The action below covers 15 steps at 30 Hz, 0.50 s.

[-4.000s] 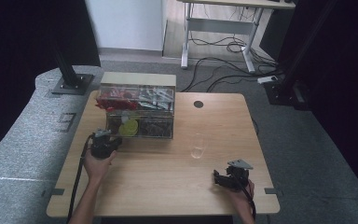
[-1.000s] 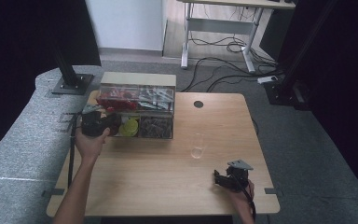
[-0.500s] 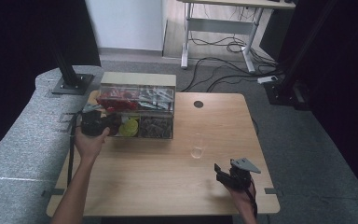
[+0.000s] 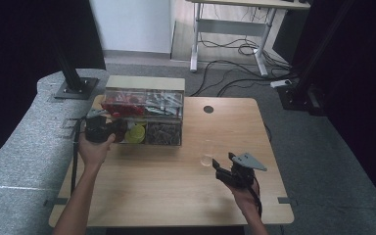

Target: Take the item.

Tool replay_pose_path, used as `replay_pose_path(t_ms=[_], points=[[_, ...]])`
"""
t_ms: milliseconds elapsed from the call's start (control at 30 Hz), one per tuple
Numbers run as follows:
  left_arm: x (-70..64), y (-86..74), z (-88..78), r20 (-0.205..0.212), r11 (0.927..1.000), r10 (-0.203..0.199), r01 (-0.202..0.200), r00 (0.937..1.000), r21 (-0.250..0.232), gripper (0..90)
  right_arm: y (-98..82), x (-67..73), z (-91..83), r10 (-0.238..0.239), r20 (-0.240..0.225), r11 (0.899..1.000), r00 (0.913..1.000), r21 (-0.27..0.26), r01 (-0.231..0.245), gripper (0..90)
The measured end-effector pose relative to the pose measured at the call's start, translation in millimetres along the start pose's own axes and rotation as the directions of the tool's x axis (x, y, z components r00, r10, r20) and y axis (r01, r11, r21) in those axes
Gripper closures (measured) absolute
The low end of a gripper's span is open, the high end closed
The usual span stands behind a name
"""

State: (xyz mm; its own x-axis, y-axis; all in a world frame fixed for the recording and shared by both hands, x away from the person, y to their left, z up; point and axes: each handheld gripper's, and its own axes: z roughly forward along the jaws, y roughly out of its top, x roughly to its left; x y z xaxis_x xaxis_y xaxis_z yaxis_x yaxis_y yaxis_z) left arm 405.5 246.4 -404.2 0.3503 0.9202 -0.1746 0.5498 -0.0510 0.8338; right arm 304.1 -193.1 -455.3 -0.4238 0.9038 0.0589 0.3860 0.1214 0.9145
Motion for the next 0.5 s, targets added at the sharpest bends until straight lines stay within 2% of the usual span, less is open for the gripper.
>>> replay_pose_path(t_ms=[167, 400, 500], points=[[-0.8, -0.1, 0.2, -0.007, 1.0, 0.005, -0.005, 1.0, -0.002, 90.0, 11.7, 8.2, 8.0, -0.005, -0.037, 1.0, 0.9993, -0.007, 0.005, 32.0], [-1.2, -0.2, 0.2, -0.004, 1.0, 0.003, -0.003, 1.0, -0.003, 90.0, 25.8, 16.8, 24.2, 0.019, -0.076, 1.0, 0.9969, -0.005, -0.019, 33.6], [-1.8, -0.2, -0.4, -0.001, 1.0, 0.004, -0.004, 1.0, -0.002, 90.0, 30.2, 23.3, 32.4, 0.007, -0.088, 1.0, 0.9961, 0.002, -0.007, 33.9]])
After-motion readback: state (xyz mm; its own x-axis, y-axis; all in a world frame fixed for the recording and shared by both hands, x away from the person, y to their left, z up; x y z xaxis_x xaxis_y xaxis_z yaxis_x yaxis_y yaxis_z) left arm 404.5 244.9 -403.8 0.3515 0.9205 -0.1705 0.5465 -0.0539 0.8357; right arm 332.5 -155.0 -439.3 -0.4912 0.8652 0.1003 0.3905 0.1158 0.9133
